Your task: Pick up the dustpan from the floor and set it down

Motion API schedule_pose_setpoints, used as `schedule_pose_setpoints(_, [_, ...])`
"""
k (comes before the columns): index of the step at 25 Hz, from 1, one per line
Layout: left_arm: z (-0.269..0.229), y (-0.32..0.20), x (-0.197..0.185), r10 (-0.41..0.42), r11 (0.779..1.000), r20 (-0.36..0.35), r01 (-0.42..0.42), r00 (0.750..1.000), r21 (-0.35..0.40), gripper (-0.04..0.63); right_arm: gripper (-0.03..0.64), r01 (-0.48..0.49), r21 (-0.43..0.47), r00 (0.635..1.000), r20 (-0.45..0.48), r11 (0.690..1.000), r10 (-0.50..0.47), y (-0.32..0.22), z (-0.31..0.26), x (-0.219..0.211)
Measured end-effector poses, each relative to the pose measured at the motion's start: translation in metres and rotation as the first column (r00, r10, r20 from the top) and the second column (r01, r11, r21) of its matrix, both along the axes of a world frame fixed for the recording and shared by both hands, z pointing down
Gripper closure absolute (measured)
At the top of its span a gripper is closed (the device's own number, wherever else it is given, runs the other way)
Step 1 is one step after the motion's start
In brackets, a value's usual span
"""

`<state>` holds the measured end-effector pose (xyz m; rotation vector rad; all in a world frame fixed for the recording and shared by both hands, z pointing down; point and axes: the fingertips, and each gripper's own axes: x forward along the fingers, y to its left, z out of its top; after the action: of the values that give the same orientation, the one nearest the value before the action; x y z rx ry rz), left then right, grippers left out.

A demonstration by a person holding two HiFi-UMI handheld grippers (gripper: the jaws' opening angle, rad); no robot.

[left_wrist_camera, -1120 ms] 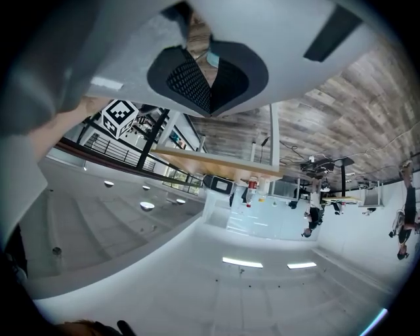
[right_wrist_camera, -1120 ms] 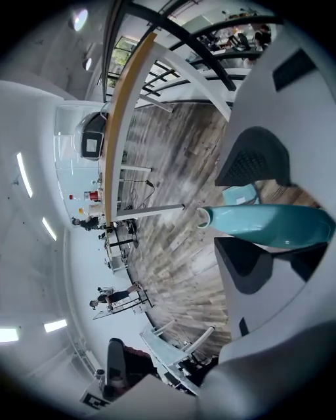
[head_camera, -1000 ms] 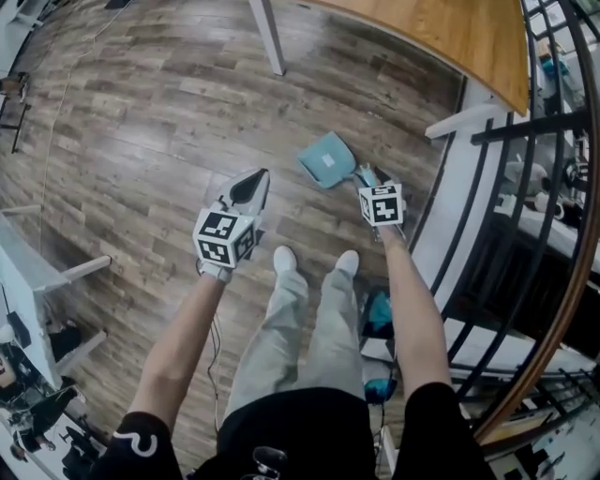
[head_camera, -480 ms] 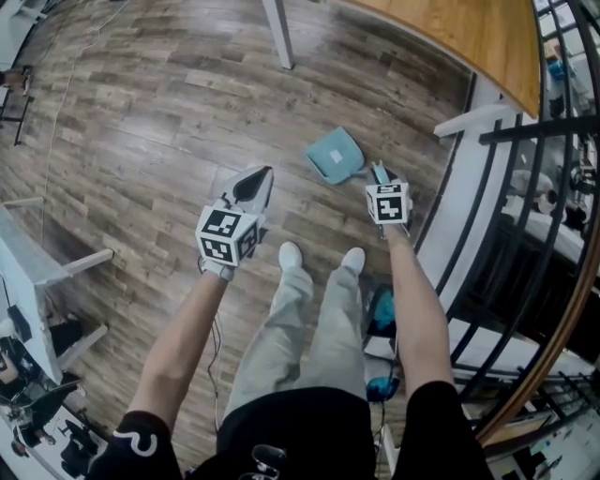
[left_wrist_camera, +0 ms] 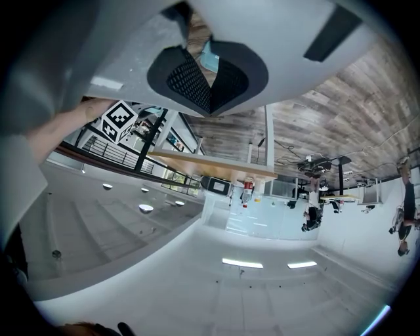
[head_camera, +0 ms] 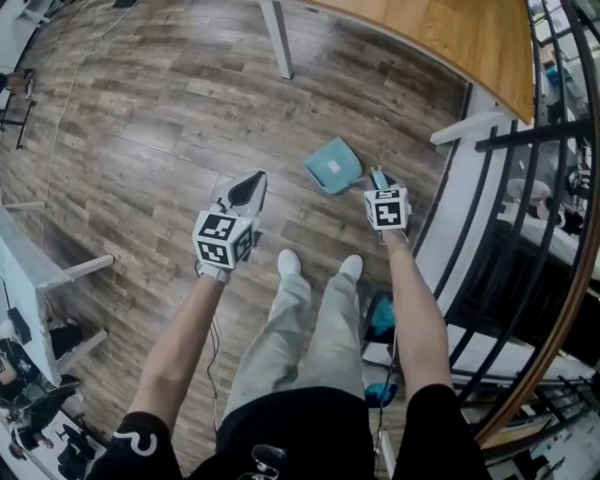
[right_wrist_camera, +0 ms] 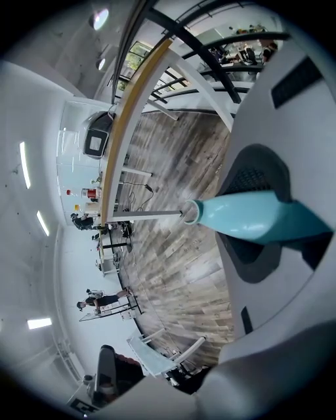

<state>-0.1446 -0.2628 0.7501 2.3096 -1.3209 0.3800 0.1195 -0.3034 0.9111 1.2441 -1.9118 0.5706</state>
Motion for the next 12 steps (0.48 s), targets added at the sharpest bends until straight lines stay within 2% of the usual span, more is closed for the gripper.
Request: schedule_pose_setpoints(12, [-0.054,-0.007,0.011,-0.019,0.999,0.023,0.018,1.000,0.050,0.597,0.528,0.018,0.011,1.000,0.024,1.000,-0.018,0.000,-0.073,0.007])
